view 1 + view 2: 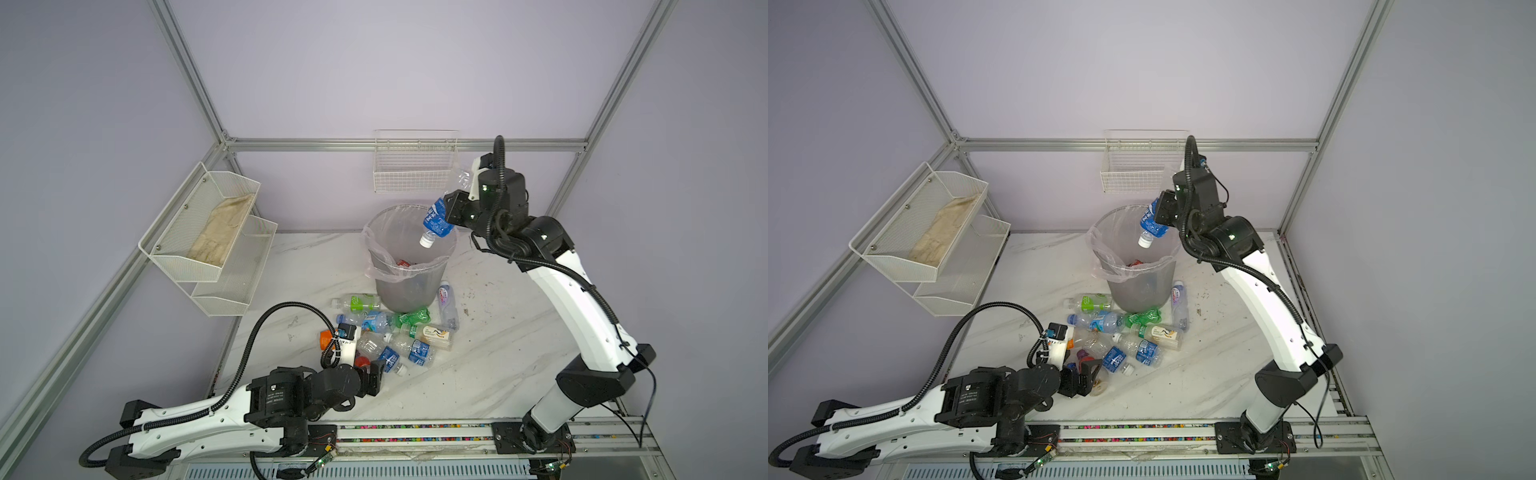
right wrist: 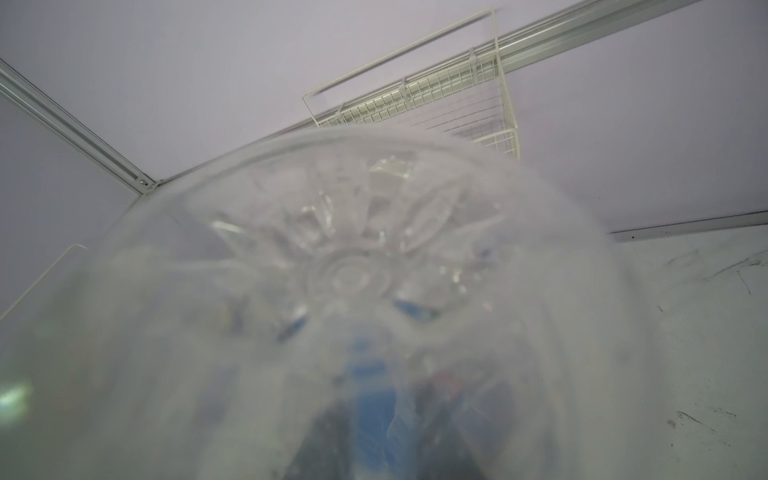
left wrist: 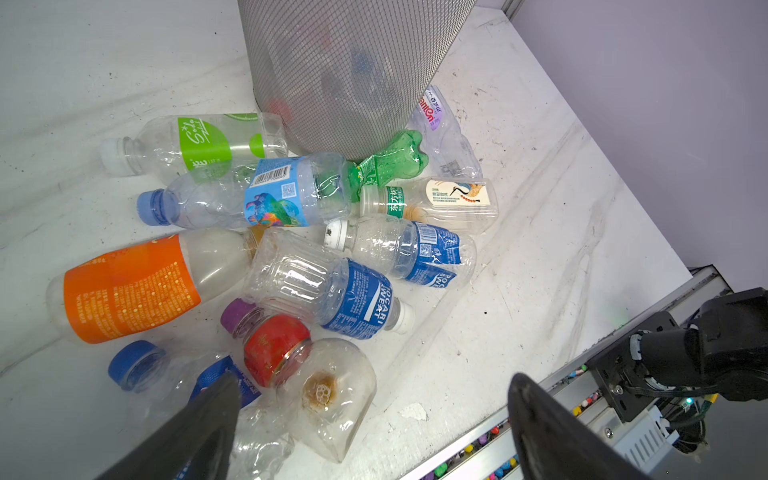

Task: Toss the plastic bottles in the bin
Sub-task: 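Open the right gripper over the bin to drop the bottle, then withdraw the right gripper from the bin while the left gripper lowers over the purple-capped bottle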

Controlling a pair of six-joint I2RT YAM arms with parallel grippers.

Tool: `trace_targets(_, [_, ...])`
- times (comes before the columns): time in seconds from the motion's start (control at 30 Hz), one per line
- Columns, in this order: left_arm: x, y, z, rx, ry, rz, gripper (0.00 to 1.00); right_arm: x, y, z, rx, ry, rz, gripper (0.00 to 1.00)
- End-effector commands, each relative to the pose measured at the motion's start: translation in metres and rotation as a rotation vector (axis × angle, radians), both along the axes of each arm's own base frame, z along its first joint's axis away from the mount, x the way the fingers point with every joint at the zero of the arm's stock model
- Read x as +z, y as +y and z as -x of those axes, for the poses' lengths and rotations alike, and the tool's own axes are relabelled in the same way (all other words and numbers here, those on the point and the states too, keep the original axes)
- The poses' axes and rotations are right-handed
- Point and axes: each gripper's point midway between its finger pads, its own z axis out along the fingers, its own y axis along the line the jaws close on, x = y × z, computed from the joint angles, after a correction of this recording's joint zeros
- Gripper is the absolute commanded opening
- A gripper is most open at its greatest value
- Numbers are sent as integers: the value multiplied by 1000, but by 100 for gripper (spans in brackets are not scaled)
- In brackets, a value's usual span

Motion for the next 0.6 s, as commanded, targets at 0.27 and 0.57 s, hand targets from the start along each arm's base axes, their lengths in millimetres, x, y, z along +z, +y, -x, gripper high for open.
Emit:
trace_targets(0.27, [2, 6, -2, 35, 1, -2, 98, -7, 3, 8, 4, 28, 133, 98])
trace_targets(0.57, [-8, 5, -2, 70, 30, -1, 97, -21, -23, 53, 40, 35, 99, 98])
